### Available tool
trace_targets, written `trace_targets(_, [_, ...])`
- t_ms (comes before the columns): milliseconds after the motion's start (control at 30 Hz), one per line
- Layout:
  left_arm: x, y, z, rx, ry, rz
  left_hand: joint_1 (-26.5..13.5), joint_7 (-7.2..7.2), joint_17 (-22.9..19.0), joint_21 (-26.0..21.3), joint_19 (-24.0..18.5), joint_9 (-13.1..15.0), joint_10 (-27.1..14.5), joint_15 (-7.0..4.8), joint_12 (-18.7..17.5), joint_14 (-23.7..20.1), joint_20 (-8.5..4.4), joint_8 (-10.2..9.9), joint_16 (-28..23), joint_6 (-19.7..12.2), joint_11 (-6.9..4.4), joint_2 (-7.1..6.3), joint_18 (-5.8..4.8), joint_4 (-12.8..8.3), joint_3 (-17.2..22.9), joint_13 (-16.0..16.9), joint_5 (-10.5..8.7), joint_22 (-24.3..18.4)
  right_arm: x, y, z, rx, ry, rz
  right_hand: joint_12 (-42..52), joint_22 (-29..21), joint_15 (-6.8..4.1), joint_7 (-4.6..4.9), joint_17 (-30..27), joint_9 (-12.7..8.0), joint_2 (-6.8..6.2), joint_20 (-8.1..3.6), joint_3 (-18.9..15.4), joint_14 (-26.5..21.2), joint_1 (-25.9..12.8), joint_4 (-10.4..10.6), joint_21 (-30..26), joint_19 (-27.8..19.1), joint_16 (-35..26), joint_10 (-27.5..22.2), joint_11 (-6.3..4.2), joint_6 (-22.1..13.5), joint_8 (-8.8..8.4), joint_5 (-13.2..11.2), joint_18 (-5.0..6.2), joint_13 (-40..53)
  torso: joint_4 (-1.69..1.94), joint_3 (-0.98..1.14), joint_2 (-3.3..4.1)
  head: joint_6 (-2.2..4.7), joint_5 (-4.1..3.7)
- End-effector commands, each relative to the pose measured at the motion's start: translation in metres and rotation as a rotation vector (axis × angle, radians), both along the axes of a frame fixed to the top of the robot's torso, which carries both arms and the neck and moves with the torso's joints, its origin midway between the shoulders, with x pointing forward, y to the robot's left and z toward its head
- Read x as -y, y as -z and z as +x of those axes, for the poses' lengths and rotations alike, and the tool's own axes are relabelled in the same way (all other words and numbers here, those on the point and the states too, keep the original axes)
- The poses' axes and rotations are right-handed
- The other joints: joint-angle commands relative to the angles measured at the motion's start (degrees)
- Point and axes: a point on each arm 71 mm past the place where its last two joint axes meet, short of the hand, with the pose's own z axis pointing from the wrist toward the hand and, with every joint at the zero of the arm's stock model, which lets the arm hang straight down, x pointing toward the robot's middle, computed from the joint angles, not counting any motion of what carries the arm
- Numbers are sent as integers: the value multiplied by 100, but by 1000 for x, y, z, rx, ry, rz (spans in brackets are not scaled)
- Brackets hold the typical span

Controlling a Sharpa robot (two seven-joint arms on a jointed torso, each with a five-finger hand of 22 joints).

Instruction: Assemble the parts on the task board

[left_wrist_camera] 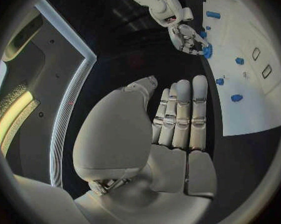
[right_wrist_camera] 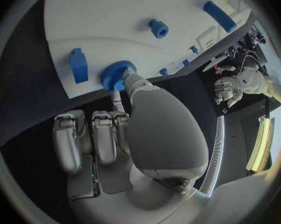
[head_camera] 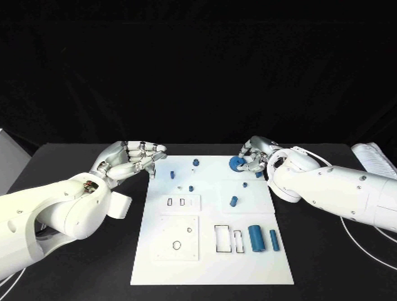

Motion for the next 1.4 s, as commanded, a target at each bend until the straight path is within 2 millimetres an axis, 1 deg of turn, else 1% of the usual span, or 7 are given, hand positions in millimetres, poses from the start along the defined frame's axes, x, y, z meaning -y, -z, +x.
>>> trace_targets(33, [2,-1,0,2,18,-9,32,-14,-5,40,-34,9,-41,-6,-22,7,16,39,-38,-6,-15,29,47,5,40,7,-37,6,-5,-4,-2,93,-35,-21,34,1505,-57,-60,1506,9,59,-52,85,596,-104,34,12,601,36,610,-50,104,33,25,-82,1508,1,-1,-1,13,-9])
trace_targets(267, [1,-1,0,0,16,-9,23,-9,-7,52,-42,14,-43,-3,-21,9,18,41,-39,-7,-12,41,47,12,48,9,-48,13,-16,-12,-10,170,-56,12,34,1505,-69,-66,1506,-28,16,-74,162,596,-337,116,12,601,36,610,-60,119,6,22,-82,1508,6,4,-3,32,4])
trace_targets(367, [1,-1,0,-1,16,-9,23,-9,-7,52,-42,14,-43,-3,-21,9,18,41,-39,-7,-12,41,47,12,48,9,-48,13,-24,-16,-15,185,-77,21,34,1505,-69,-69,1506,-29,11,-74,166,596,-338,112,12,601,36,610,-62,123,8,23,-82,1508,9,-7,-5,31,1])
trace_targets(600, [1,-1,0,-2,18,-9,23,-9,-7,52,-42,14,-43,-3,-21,9,18,41,-39,-7,-12,41,47,12,48,9,-48,13,-53,-23,-29,199,-157,32,34,1505,-70,-73,1506,-30,-3,-74,175,596,-336,100,12,601,36,610,-65,128,8,23,-82,1508,1,-6,3,29,34])
trace_targets(967, [3,0,1,-4,22,-10,23,-9,-8,62,-45,17,-46,-3,-22,10,19,41,-39,-11,-11,41,46,10,52,10,-52,23,-90,-19,-34,201,-216,26,34,1505,-71,-70,1506,-34,-13,-75,178,596,-346,98,12,601,36,610,-63,124,3,22,-82,1508,19,-10,16,37,35])
trace_targets(1100, [4,0,1,-4,24,-10,23,-9,-8,62,-45,17,-46,-3,-22,10,19,41,-39,-11,-11,41,46,10,52,10,-52,23,-99,-15,-34,197,-225,17,34,1505,-70,-67,1506,-37,-20,-75,183,596,-353,96,12,601,36,610,-63,117,-2,22,-82,1508,15,-1,18,52,47])
trace_targets(1400, [5,0,1,-4,26,-11,26,-10,-9,73,-45,20,-46,-3,-22,10,20,42,-40,-13,-12,39,44,5,56,11,-54,34,-112,-9,-34,172,-247,-4,34,1505,-70,-63,1506,-44,-43,-75,190,596,-369,90,12,601,36,610,-58,107,-12,21,-82,1508,3,-1,9,-23,73])
